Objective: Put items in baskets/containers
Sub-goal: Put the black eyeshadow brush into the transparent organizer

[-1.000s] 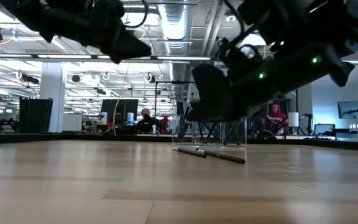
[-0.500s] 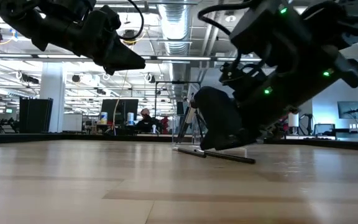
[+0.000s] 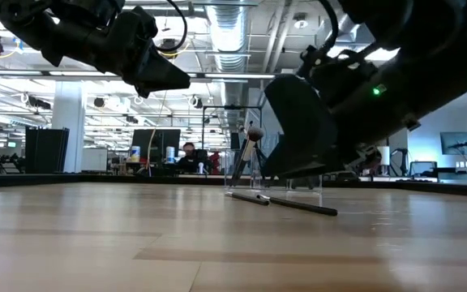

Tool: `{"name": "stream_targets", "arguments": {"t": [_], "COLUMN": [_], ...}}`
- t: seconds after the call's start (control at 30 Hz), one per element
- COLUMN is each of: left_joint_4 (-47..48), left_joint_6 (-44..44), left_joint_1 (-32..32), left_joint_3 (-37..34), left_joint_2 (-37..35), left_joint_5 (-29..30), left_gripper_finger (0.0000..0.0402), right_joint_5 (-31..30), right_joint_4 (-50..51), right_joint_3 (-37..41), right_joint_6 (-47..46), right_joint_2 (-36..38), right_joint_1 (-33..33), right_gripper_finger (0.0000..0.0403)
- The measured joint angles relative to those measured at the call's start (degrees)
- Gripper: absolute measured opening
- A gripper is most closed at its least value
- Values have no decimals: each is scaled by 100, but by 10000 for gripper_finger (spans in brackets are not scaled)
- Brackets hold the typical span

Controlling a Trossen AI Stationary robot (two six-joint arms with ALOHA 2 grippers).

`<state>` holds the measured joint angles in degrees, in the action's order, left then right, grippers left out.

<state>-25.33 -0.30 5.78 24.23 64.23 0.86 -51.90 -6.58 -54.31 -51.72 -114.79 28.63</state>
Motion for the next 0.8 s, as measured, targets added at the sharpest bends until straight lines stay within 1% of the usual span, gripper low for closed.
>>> {"name": "stream_targets", "arguments": {"t": [0.1, 0.23, 0.4, 0.53, 0.6, 0.67, 0.8], "left_joint_4": [-7, -32, -60, -56, -56, -56, -70], "left_joint_6": [-9, -56, -133, -134, -126, -57, 148], "left_joint_1": [-1, -1, -2, -2, 0, 0, 0], "left_joint_3": [-2, -2, -2, -2, -2, -2, -2], "left_joint_2": [2, 2, 2, 2, 2, 2, 2], "left_joint_5": [0, 0, -2, -2, -1, -2, -2], "left_gripper_finger": [110, 110, 110, 110, 110, 110, 110], "right_joint_5": [96, 30, -42, -313, -355, -309, -99], "right_joint_4": [86, 452, -108, 105, 312, 421, 414], "right_joint_3": [0, 30, -29, -72, -86, -86, -76], "right_joint_6": [-483, -1037, -930, -1243, -1170, -843, -237], "right_joint_2": [-85, -287, -690, -895, -917, -917, -890], "right_joint_1": [42, 39, -14, 78, 113, 119, 72], "right_gripper_finger": [162, 155, 134, 120, 112, 101, 65]}}
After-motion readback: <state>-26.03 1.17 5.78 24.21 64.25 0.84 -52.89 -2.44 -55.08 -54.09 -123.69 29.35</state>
